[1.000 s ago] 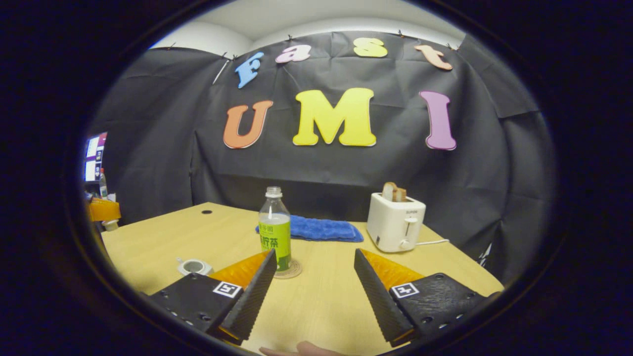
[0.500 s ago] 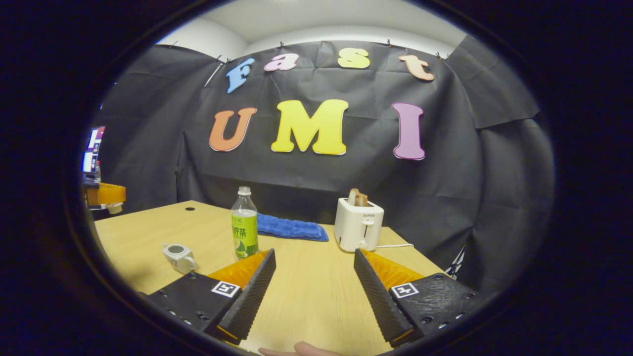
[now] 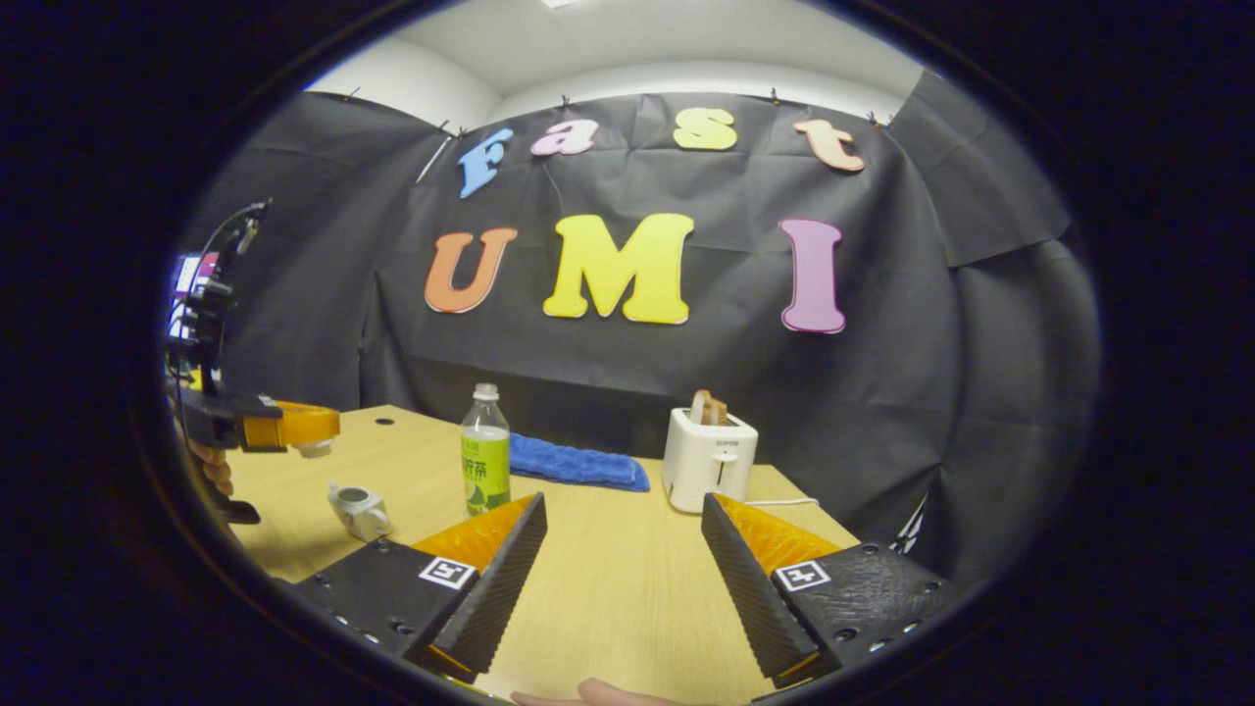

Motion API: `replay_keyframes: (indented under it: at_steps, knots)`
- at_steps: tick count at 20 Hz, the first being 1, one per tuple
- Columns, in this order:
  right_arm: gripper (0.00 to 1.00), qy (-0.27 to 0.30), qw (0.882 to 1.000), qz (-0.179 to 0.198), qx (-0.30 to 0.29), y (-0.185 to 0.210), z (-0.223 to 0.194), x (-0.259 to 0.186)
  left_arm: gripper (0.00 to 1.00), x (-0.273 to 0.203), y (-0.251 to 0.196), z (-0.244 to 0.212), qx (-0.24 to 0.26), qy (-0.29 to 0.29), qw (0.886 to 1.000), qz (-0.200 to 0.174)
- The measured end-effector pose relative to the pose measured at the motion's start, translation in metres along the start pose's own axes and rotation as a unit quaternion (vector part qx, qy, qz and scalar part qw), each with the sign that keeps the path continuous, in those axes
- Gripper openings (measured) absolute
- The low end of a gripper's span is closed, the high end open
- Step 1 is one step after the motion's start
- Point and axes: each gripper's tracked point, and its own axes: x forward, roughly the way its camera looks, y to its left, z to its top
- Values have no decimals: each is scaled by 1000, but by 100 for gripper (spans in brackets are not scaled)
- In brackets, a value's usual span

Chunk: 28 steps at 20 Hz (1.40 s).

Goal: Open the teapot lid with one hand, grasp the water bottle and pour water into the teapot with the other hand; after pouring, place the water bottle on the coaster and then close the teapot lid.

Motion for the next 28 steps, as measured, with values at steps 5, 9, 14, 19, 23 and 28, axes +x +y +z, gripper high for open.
replay_keyframes:
  at_steps: [5, 9, 14, 19, 23, 28]
  knots:
    - [95, 17, 999, -11, 38, -19, -7, 7, 5, 24, 6, -24, -6, 9, 1000, 13]
    - [95, 18, 999, -11, 42, -22, -9, 9, 5, 34, 18, -34, -9, 12, 999, 35]
    - [97, 20, 999, -2, 37, -17, -12, 11, 5, 36, 15, -40, 5, -1, 999, 33]
    - [95, 32, 999, 3, 32, -13, -22, 16, 5, 36, 15, -54, 23, 1, 999, 35]
    - [95, 37, 999, 4, 33, -12, -25, 16, 6, 36, 17, -54, 30, 2, 999, 39]
    - [97, 39, 999, 3, 30, -11, -27, 18, 6, 38, 16, -65, 31, 14, 999, 41]
